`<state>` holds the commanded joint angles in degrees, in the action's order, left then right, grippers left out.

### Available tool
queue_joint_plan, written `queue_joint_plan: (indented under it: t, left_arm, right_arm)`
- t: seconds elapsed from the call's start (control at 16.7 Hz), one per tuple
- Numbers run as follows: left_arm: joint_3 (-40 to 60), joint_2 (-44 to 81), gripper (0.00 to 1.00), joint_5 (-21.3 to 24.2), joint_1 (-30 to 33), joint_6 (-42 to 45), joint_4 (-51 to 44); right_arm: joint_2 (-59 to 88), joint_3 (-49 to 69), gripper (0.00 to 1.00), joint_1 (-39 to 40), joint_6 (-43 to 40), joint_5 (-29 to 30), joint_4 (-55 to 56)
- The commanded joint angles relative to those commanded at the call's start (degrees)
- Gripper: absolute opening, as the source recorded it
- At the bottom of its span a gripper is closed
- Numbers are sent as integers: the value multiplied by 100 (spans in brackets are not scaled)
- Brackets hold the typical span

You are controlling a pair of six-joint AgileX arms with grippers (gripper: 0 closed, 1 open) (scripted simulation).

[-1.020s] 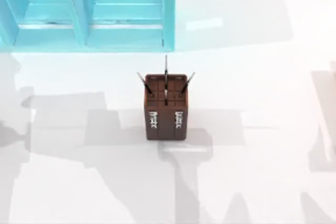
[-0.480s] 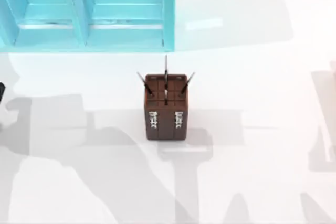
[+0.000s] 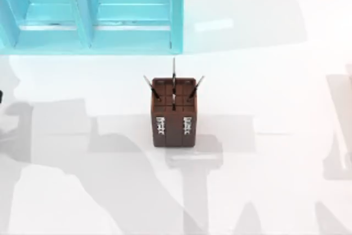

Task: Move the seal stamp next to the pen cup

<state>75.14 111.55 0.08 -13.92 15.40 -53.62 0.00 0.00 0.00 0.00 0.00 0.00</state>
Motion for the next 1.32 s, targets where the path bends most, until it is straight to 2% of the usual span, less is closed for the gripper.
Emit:
queue_joint_plan:
  t: [0.3, 0.36, 0.96, 1.14, 1.32]
  left_arm:
    - [0, 0, 2, 0, 0, 0, 0]
    - [0, 0, 0, 0, 0, 0, 0]
    - [91, -7, 0, 1, 93, -74, -90]
    - [631, -85, 0, -1, 576, -540, -684]
    - [1360, -250, 0, -1, 1272, -1229, -1712]
  right_arm:
    - [0, 0, 100, 0, 0, 0, 0]
    - [0, 0, 100, 0, 0, 0, 0]
    - [0, 0, 100, 0, 0, 0, 0]
    - [0, 0, 100, 0, 0, 0, 0]
    - [0, 0, 100, 0, 0, 0, 0]
